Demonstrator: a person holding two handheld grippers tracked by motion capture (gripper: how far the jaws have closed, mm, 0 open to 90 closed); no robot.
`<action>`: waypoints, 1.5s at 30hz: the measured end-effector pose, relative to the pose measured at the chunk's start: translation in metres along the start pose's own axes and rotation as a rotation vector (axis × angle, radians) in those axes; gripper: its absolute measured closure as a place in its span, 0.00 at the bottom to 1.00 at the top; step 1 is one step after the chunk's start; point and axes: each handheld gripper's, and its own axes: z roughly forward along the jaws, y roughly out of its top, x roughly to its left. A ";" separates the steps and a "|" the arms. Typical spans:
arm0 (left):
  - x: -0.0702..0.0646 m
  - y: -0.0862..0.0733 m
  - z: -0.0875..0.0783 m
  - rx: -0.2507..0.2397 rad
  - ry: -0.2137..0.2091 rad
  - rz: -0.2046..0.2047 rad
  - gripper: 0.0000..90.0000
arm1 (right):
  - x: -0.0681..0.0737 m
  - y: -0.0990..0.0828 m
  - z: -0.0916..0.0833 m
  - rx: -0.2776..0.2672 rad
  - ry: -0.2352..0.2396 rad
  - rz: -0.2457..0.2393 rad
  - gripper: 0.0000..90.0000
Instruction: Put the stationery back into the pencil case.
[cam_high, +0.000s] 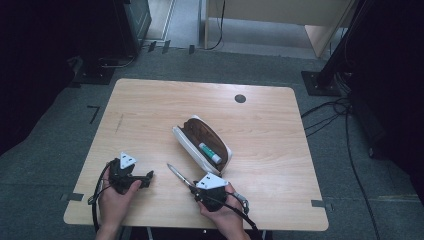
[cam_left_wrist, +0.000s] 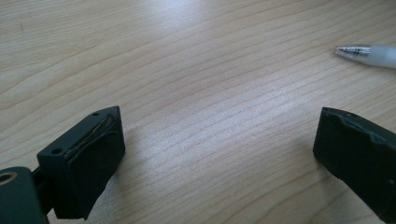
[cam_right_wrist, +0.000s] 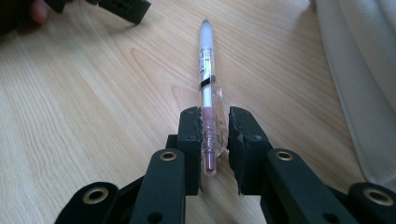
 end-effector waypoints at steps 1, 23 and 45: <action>0.000 0.000 0.000 0.000 0.000 0.000 0.03 | 0.000 -0.001 0.000 0.004 0.000 -0.005 0.84; 0.000 0.000 0.000 0.000 0.000 0.000 0.02 | 0.008 0.018 0.012 0.034 -0.008 -0.041 0.84; 0.000 0.000 0.000 0.000 -0.001 0.001 0.02 | 0.021 0.043 0.054 0.079 -0.092 -0.089 0.88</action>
